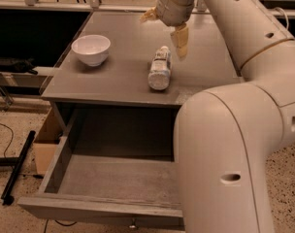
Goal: Place blue plastic bottle into top drawer
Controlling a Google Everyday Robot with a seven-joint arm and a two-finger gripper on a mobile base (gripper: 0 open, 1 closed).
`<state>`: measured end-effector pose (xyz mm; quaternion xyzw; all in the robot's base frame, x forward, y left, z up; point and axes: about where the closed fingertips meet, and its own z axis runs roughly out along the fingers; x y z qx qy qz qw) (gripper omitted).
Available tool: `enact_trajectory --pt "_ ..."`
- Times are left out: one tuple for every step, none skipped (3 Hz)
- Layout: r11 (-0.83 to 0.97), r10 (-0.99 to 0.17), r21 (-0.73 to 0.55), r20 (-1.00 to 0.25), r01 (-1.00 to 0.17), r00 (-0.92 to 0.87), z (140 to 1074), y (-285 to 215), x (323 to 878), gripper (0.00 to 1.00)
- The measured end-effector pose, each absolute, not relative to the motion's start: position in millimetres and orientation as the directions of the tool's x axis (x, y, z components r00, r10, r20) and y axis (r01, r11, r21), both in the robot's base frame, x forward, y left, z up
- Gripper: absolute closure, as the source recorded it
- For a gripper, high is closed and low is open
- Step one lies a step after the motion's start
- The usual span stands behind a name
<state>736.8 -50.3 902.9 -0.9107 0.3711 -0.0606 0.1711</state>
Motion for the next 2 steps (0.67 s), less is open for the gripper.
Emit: enact_trajectory --pt "-0.734 -0.611 -0.373 -0.003 -0.568 0.792 902.7 -47.0 731.9 0.0" --pt "-0.78 -0.552 -0.369 0.022 -0.506 0.834 903.2 -48.2 727.0 0.0"
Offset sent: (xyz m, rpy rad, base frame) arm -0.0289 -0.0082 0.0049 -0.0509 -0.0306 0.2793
